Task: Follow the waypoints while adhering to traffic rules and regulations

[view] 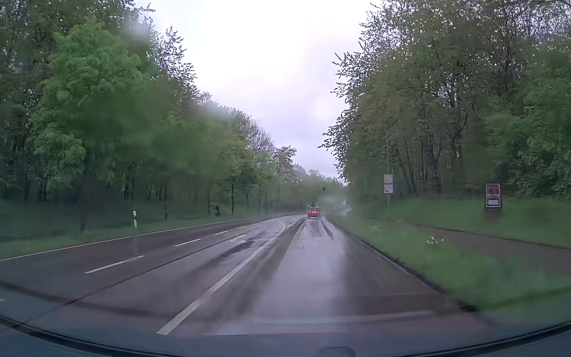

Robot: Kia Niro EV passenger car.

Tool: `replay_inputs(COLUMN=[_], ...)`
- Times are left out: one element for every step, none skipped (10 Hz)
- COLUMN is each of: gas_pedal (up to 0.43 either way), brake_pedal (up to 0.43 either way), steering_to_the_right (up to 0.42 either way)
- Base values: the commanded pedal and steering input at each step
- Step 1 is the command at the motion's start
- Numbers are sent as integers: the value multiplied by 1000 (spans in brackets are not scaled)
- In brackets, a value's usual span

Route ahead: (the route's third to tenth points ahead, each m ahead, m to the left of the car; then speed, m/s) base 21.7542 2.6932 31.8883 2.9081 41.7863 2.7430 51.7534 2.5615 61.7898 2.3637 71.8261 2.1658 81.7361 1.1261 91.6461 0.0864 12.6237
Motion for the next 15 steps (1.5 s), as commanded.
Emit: replay_inputs(gas_pedal=[110,118,118,118,118,118,118,118,118,110,110,110,110,110,110], brake_pedal=[0,0,0,0,0,0,0,0,0,0,0,0,0,0,0], steering_to_the_right=[0,0,0,0,0,1,1,0,0,0,-2,-4,-6,-10,-14])
